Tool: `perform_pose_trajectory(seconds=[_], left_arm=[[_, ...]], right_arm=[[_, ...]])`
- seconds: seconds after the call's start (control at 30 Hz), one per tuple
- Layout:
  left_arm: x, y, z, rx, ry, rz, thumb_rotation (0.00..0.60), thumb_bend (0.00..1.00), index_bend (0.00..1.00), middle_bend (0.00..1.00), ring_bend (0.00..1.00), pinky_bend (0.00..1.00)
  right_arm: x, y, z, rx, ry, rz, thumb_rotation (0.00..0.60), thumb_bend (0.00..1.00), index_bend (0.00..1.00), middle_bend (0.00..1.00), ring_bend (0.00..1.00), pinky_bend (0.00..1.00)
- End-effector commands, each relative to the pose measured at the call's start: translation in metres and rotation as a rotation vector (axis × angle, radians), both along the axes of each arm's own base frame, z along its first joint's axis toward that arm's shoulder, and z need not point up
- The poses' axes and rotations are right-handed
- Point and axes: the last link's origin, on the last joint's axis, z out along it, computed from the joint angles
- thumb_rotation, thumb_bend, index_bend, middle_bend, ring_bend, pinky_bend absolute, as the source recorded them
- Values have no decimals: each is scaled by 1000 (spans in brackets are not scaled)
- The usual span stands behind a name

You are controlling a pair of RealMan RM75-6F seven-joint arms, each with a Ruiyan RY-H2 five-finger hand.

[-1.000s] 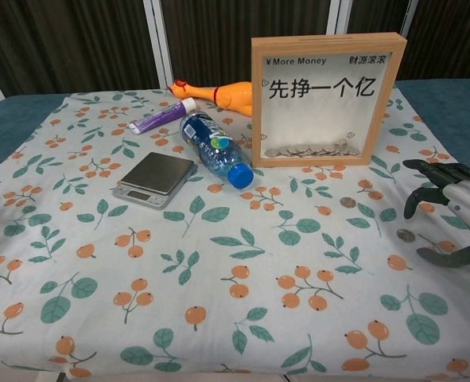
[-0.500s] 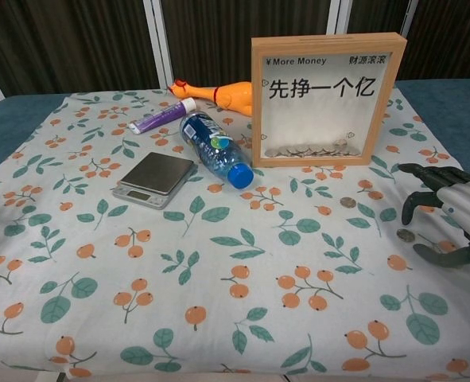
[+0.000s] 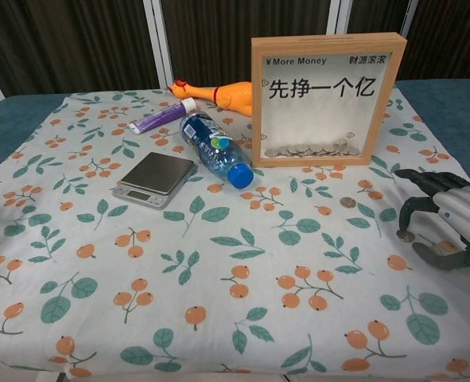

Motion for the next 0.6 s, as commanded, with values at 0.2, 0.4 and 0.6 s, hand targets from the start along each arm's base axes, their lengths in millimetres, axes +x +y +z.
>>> perform_pose_trajectory(seconds=[0.2, 0.4, 0.6], left_arm=[[0, -1, 1, 0, 2, 2, 600, 372, 0, 0, 0, 0], [0, -1, 1, -2, 3, 4, 600, 372, 0, 0, 0, 0], [0, 1, 0, -2, 3, 5, 600, 372, 0, 0, 0, 0]], right_arm=[[1, -2, -2, 17, -2, -8, 600, 370, 560, 0, 0, 0], [2, -2, -3, 21, -2, -9, 600, 370, 584, 0, 0, 0], [6, -6, -5, 18, -3, 0, 600, 370, 629, 0, 0, 0]])
